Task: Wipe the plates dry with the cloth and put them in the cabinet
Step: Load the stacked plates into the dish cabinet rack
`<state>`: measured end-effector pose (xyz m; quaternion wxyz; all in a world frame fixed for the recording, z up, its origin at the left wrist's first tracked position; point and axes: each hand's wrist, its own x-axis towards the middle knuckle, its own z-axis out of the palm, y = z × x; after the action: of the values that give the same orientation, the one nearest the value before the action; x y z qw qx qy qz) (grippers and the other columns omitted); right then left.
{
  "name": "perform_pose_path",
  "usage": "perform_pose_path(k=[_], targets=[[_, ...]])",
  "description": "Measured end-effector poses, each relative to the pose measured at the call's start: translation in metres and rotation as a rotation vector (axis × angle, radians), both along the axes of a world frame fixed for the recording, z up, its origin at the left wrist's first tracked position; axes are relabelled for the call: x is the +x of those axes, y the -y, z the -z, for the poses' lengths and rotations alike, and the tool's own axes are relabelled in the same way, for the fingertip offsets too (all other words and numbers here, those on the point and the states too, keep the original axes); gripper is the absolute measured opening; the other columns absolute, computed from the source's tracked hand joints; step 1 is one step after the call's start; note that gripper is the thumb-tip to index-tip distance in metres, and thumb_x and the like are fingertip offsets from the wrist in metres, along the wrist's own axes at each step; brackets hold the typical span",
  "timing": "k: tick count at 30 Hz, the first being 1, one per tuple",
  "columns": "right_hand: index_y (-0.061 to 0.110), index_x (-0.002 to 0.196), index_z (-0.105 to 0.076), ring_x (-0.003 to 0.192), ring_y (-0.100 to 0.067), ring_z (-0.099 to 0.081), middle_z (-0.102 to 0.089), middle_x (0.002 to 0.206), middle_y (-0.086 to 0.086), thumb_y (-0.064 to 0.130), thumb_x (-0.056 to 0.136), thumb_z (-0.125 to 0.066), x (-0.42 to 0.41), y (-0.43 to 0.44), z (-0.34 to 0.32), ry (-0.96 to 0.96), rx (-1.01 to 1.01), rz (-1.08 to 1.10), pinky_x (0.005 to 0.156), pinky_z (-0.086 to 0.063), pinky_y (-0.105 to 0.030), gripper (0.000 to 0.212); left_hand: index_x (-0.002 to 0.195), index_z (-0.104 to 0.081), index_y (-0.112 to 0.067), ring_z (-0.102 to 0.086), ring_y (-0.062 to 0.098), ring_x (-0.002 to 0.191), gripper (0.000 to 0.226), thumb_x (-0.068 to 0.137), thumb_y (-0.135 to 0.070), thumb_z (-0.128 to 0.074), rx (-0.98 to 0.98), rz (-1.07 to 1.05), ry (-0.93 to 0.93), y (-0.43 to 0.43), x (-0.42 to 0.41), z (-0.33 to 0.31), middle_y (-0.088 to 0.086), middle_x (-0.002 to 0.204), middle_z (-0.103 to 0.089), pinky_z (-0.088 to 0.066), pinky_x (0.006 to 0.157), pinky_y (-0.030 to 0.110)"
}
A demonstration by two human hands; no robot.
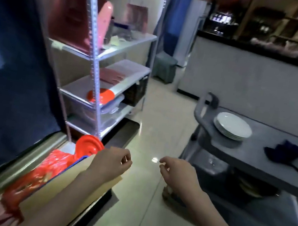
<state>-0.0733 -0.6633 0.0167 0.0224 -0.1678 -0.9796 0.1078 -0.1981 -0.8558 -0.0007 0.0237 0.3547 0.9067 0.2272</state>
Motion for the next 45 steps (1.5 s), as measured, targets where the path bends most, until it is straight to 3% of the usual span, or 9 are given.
perform_pose_path(k=[5,13,18,23,30,35,39,42,45], targets=[[0.026,0.104,-0.067,0.095,-0.02,-0.066,-0.073,0.1,0.004,0.036,0.096,-0.047,0.049,-0.131,-0.016,-0.018,0.014,0.196,0.066,-0.04,-0.029,0.024,0.092,-0.065,-0.03,-0.06,0.008,0.083,0.017,0.09,-0.043,-0.055,-0.025,0.203,-0.005,-0.165,0.012,-0.008,-0.015,0.083,-0.065,-0.049,0.069,0.028],[0.025,0.11,-0.067,0.095,-0.018,-0.065,-0.072,0.102,0.006,0.036,0.099,-0.047,0.072,-0.287,-0.007,-0.031,0.002,0.421,0.081,-0.054,-0.036,0.025,0.083,-0.059,-0.032,-0.052,0.005,0.07,0.016,0.092,-0.044,-0.055,-0.023,0.424,-0.008,-0.362,0.01,-0.006,-0.014,0.077,-0.061,-0.034,0.055,0.018],[0.027,0.118,-0.065,0.096,-0.017,-0.065,-0.072,0.105,0.006,0.034,0.1,-0.047,0.043,-0.388,0.008,-0.018,0.01,0.472,0.082,-0.054,-0.035,0.027,0.088,-0.063,-0.027,-0.059,0.01,0.079,0.013,0.091,-0.038,-0.057,0.017,0.458,0.045,-0.471,-0.021,0.013,-0.012,0.082,-0.066,-0.052,0.069,0.033],[0.028,0.12,-0.064,0.099,-0.018,-0.064,-0.071,0.108,0.008,0.035,0.099,-0.044,0.0,-0.476,0.022,0.039,0.011,0.461,0.077,-0.051,-0.031,0.029,0.098,-0.064,-0.03,-0.06,0.006,0.081,0.012,0.092,-0.037,-0.057,0.071,0.392,0.144,-0.558,-0.062,0.038,-0.016,0.09,-0.065,-0.053,0.073,0.03],[0.031,0.149,-0.038,0.135,-0.018,-0.038,-0.042,0.151,0.006,0.042,0.1,-0.048,-0.049,-0.561,0.056,0.128,-0.097,0.403,0.099,-0.045,-0.034,0.051,0.123,-0.063,-0.021,-0.048,0.02,0.121,0.036,0.089,-0.031,-0.066,0.069,0.258,0.236,-0.625,-0.108,0.081,-0.002,0.132,-0.049,-0.042,0.101,0.032],[0.037,0.156,-0.015,0.145,-0.028,-0.022,-0.013,0.164,-0.003,0.049,0.096,-0.053,-0.073,-0.612,0.08,0.167,-0.214,0.367,0.111,-0.036,-0.041,0.072,0.146,-0.039,-0.035,-0.018,0.03,0.146,0.067,0.086,-0.045,-0.068,-0.042,0.081,0.43,-0.647,-0.125,0.102,0.011,0.159,-0.018,-0.025,0.117,0.041],[0.045,0.156,-0.004,0.145,-0.031,-0.027,-0.014,0.163,-0.008,0.051,0.094,-0.055,-0.083,-0.649,0.106,0.199,-0.417,0.377,0.11,-0.037,-0.043,0.08,0.151,-0.026,-0.043,-0.04,0.024,0.131,0.078,0.085,-0.047,-0.068,-0.041,0.013,0.618,-0.657,-0.129,0.117,0.007,0.147,-0.035,-0.036,0.105,0.032],[0.049,0.154,-0.006,0.127,-0.025,-0.047,-0.039,0.147,-0.006,0.05,0.092,-0.059,-0.088,-0.67,0.122,0.169,-0.608,0.356,0.101,-0.044,-0.037,0.082,0.145,-0.022,-0.057,-0.046,0.016,0.108,0.08,0.083,-0.045,-0.071,0.006,-0.035,0.698,-0.664,-0.124,0.123,0.0,0.13,-0.034,-0.038,0.092,0.026],[0.057,0.15,-0.006,0.111,-0.019,-0.051,-0.043,0.131,-0.002,0.051,0.09,-0.062,-0.089,-0.679,0.134,0.127,-0.747,0.345,0.096,-0.044,-0.034,0.083,0.139,-0.021,-0.065,-0.047,0.011,0.102,0.081,0.08,-0.047,-0.073,0.04,-0.066,0.731,-0.666,-0.124,0.128,-0.005,0.121,-0.032,-0.042,0.086,0.026]])
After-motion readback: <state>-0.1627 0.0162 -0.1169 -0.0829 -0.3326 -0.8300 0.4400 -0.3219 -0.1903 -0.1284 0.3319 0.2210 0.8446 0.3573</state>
